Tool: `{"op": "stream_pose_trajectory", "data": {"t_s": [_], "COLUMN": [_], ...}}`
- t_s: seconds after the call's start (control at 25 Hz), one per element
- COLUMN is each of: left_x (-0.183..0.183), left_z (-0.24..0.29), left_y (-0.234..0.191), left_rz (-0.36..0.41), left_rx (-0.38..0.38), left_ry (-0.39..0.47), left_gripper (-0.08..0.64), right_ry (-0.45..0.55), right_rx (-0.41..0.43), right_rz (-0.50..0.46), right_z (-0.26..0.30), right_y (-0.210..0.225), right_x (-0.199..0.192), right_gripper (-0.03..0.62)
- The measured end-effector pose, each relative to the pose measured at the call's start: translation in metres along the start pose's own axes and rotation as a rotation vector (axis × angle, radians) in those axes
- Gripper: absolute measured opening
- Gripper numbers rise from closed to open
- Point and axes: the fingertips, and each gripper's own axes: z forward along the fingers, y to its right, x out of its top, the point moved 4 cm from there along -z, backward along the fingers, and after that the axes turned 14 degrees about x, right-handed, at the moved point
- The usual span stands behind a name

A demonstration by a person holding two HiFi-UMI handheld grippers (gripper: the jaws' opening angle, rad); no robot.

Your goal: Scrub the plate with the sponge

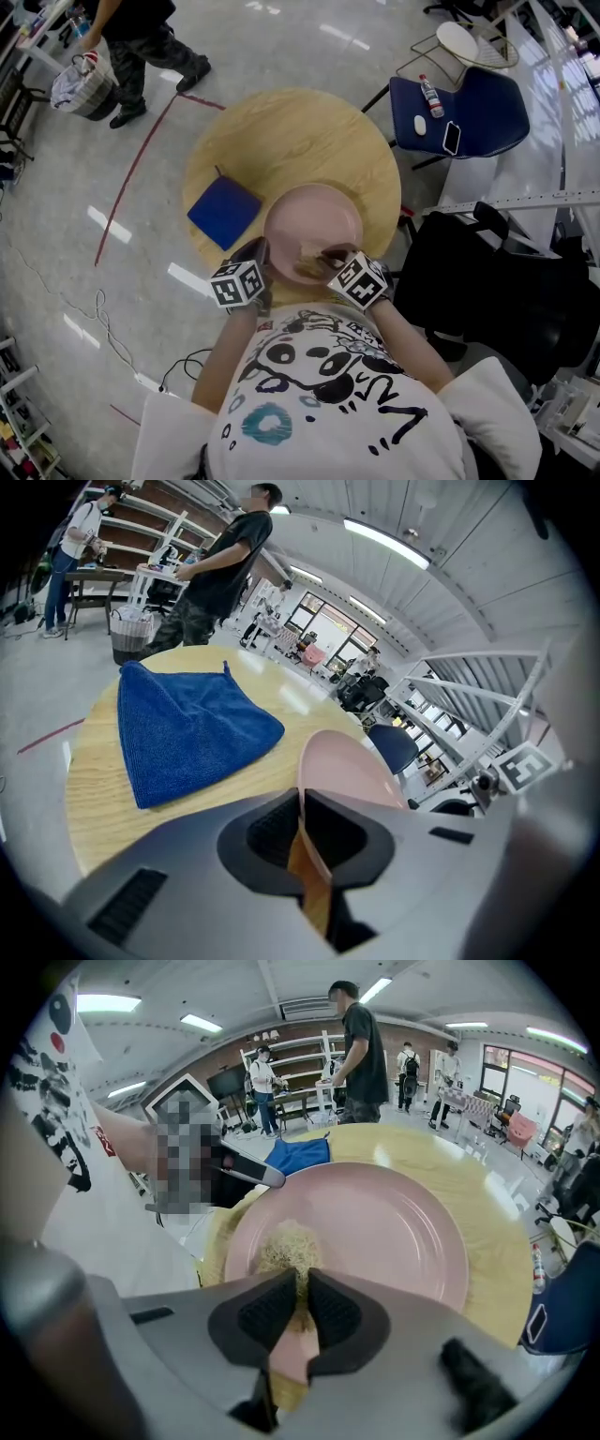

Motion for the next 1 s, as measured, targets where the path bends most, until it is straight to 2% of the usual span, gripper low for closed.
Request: {"op": "stream_pose_trajectory", "data": {"t_s": [0.52,1.0], "left_x": [0.001,0.002], "left_z": [0.001,0.002], "left_y": [-0.002,-0.002], "left_rz": [0.001,0.015], "left_rx": [-0.031,-0.040], "left_ry": [-0.023,-0.028], "left_gripper": [0.032,0.032], "right_ry": [-0.007,-0.002], "right_rx": [0.051,0.018], "right_rz": [-0.098,-0.143], "right_z": [0.028,0.034], "right_y": [-0.006,0.020], "right_x": [0.044,0.075], "right_gripper": [0.054,0.054]}}
